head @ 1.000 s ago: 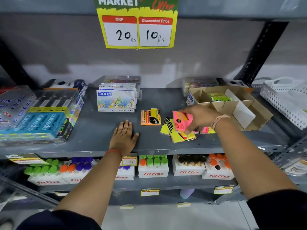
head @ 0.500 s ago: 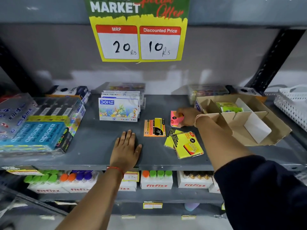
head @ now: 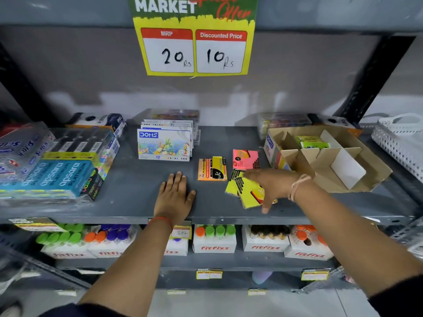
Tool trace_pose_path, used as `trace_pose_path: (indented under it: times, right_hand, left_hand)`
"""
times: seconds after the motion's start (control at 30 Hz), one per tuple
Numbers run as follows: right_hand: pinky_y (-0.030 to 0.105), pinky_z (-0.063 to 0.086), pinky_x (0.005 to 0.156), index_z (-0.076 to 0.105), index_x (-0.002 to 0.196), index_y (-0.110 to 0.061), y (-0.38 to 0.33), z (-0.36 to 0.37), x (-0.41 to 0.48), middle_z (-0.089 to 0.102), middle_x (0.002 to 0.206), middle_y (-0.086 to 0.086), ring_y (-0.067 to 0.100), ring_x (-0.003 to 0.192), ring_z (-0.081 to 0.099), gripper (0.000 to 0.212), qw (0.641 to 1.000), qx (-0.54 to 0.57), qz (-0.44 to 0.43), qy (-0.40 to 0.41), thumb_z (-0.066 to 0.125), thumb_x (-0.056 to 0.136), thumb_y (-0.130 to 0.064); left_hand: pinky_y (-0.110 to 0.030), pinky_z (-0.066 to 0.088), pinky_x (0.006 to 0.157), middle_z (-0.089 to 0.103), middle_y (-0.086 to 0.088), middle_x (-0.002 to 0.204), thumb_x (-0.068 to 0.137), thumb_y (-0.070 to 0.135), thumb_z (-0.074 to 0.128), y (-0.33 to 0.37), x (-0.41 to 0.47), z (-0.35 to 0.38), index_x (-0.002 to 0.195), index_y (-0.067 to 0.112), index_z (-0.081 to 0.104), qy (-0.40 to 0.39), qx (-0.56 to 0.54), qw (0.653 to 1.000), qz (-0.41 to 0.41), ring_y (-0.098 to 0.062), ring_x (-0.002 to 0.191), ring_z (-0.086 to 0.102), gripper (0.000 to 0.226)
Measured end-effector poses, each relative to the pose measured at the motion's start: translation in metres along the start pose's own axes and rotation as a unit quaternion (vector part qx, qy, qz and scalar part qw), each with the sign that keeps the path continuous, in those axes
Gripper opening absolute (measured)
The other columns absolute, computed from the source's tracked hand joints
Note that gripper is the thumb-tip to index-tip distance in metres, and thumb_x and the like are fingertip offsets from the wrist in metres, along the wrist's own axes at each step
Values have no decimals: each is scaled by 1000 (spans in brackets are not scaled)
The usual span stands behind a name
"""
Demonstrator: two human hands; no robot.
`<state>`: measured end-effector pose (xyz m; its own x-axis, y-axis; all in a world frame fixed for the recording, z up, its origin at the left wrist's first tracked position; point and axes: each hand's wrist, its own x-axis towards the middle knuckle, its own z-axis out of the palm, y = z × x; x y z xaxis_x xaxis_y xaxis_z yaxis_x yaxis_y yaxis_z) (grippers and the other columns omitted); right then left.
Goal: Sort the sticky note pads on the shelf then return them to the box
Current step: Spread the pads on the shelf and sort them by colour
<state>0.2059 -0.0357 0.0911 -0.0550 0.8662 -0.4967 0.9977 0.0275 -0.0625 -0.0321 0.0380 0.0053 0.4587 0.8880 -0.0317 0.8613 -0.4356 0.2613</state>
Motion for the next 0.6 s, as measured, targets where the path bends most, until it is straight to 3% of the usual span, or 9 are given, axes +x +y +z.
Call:
trace_pose_path:
  times: [0.13, 0.2, 0.23, 0.3, 0.37, 0.43, 0.47, 0.53, 0.6]
  right_hand:
    - [29, 30, 111, 24, 147, -16, 6, 10, -6, 29, 155, 4, 21, 140, 32, 99, 996, 4, 5, 89, 81, 67, -22]
    - [28, 34, 108, 36, 141, -16, 17, 6, -7, 43, 146, 5, 23, 134, 40, 92, 983, 133, -4, 124, 84, 63, -17]
    - [28, 36, 105, 42, 134, -16, 22, 3, -7, 49, 137, 6, 24, 130, 44, 83, 960, 244, -19, 138, 84, 62, -11]
    - [22, 48, 93, 51, 112, -16, 26, -2, -15, 59, 114, 5, 25, 113, 56, 66, 852, 502, -74, 131, 85, 57, -2]
    - [22, 57, 77, 63, 99, -13, 32, -2, -16, 70, 96, 5, 21, 92, 67, 63, 699, 695, -143, 91, 92, 43, -15]
    - [29, 60, 74, 72, 96, -10, 29, 1, -13, 75, 95, 8, 22, 89, 72, 62, 583, 786, -201, 48, 94, 41, -25]
    - [31, 61, 74, 73, 97, -10, 25, 2, -11, 75, 96, 10, 23, 90, 72, 59, 555, 802, -215, 40, 93, 43, -26]
    - [32, 61, 74, 75, 96, -12, 12, 3, -4, 76, 95, 9, 21, 89, 72, 56, 552, 804, -218, 36, 92, 46, -30]
    - [28, 59, 76, 73, 94, -13, -7, 2, 5, 74, 92, 4, 16, 85, 71, 52, 627, 754, -191, 47, 90, 48, -31]
  left_hand:
    - [-38, 3, 120, 5, -8, 159, 98, 35, 26, 0, 0, -1, 145, 8, 11, -7, 7, 1000, -2, -23, 147, 0, 57]
    - [-39, 2, 120, 5, -8, 159, 98, 35, 25, 0, 0, 0, 145, 8, 10, -8, 6, 1000, -3, -23, 147, 0, 57]
    - [-39, 2, 120, 5, -8, 159, 98, 35, 25, -1, 0, 0, 145, 8, 10, -8, 6, 1000, -4, -23, 147, 0, 57]
    - [-39, 3, 120, 5, -8, 159, 98, 35, 25, -1, 0, 0, 145, 8, 10, -9, 6, 1000, -2, -24, 147, 0, 57]
    - [-39, 3, 120, 5, -8, 159, 98, 35, 25, 0, 0, 0, 145, 8, 10, -10, 5, 1000, -3, -24, 147, 0, 57]
    - [-38, 3, 120, 4, -9, 159, 98, 35, 25, 0, 0, -1, 145, 8, 10, -9, 8, 1000, -5, -24, 147, 0, 57]
    - [-38, 3, 120, 4, -9, 159, 98, 36, 25, -1, 1, -1, 145, 8, 9, -10, 10, 1000, -5, -24, 147, 0, 57]
    - [-38, 3, 120, 3, -9, 159, 98, 36, 24, 0, 1, -1, 145, 7, 9, -16, 12, 1000, -4, -24, 147, 0, 57]
    - [-38, 2, 120, 2, -9, 159, 98, 35, 24, -1, 1, -2, 145, 7, 8, -25, 11, 1000, -4, -23, 147, -1, 57]
